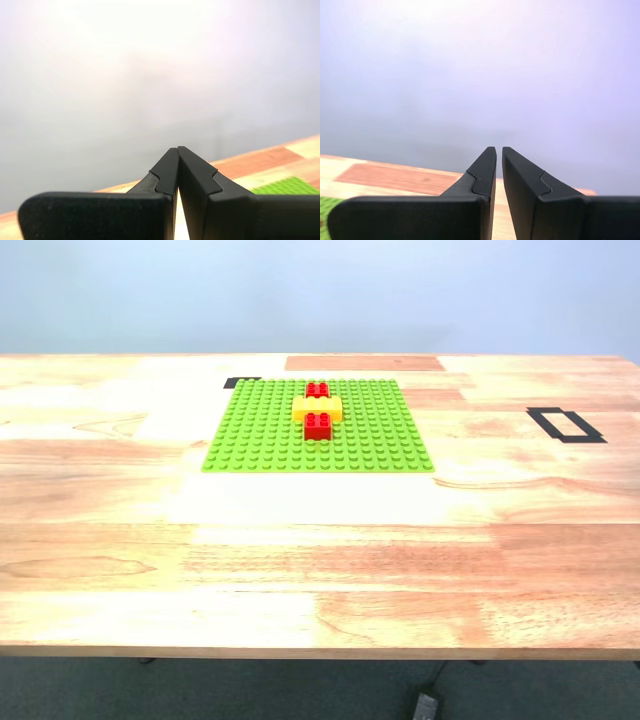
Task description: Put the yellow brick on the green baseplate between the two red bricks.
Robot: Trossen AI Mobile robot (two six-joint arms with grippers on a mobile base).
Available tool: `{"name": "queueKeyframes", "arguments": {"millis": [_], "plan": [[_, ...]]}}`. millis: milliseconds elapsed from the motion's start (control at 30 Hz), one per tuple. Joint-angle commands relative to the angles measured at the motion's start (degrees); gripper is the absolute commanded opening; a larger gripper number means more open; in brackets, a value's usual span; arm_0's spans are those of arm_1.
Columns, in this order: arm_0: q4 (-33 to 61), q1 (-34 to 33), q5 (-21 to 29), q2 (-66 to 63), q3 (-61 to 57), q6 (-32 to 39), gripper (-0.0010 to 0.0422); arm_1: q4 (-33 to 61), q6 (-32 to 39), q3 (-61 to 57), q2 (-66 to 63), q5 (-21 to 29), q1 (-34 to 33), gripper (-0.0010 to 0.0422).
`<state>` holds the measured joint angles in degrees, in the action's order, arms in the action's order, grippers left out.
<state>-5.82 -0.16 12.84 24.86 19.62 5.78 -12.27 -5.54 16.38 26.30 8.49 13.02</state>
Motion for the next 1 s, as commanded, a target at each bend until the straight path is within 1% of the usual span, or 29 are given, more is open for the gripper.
{"name": "queueKeyframes", "arguments": {"millis": [33,167,267,333,400,467,533,633,733,800,1000], "plan": [[-4.6,0.0,-0.9,-2.5,-5.5,-2.0,-0.0001,-4.8,0.2,-5.2,-3.8,-0.1,-0.7,0.0016],[-10.6,0.0,-1.4,-4.6,-11.6,-3.1,-0.0001,-6.8,1.9,-10.1,-8.4,-0.1,-1.9,-0.0003],[-13.1,0.0,-5.4,-5.8,-15.6,-4.9,0.0,-7.0,2.6,-13.6,-11.6,-0.1,-3.5,-0.0002],[-13.0,0.0,-6.5,-6.8,-17.6,-4.8,0.0,-7.0,4.6,-15.8,-14.0,0.4,-4.5,-0.0001],[-13.2,0.0,-6.5,-7.6,-19.3,-4.7,0.0,-2.8,5.2,-15.8,-15.6,2.5,-5.6,-0.0001],[-10.1,0.0,-6.9,-8.1,-19.1,-4.5,-0.0001,0.2,3.8,-15.8,-17.0,2.7,-6.8,-0.0001],[-9.6,0.0,-6.9,-8.4,-19.1,-4.5,0.0,2.5,5.0,-15.8,-18.4,2.5,-7.7,-0.0001],[-9.5,0.0,-7.1,-8.5,-19.1,-4.5,0.0,6.3,4.4,-15.8,-19.2,2.5,-8.3,-0.0001],[-7.2,0.0,-9.9,-8.6,-19.1,-4.5,0.0,10.0,4.1,-15.8,-19.3,2.5,-8.2,-0.0001],[-5.6,0.0,-11.0,-8.5,-19.2,-4.8,0.0,9.7,3.8,-15.8,-19.1,2.4,-8.2,-0.0001],[-4.5,0.0,-11.0,-8.5,-19.1,-5.0,0.0,10.0,3.8,-15.8,-19.0,2.3,-8.2,-0.0001]]}}
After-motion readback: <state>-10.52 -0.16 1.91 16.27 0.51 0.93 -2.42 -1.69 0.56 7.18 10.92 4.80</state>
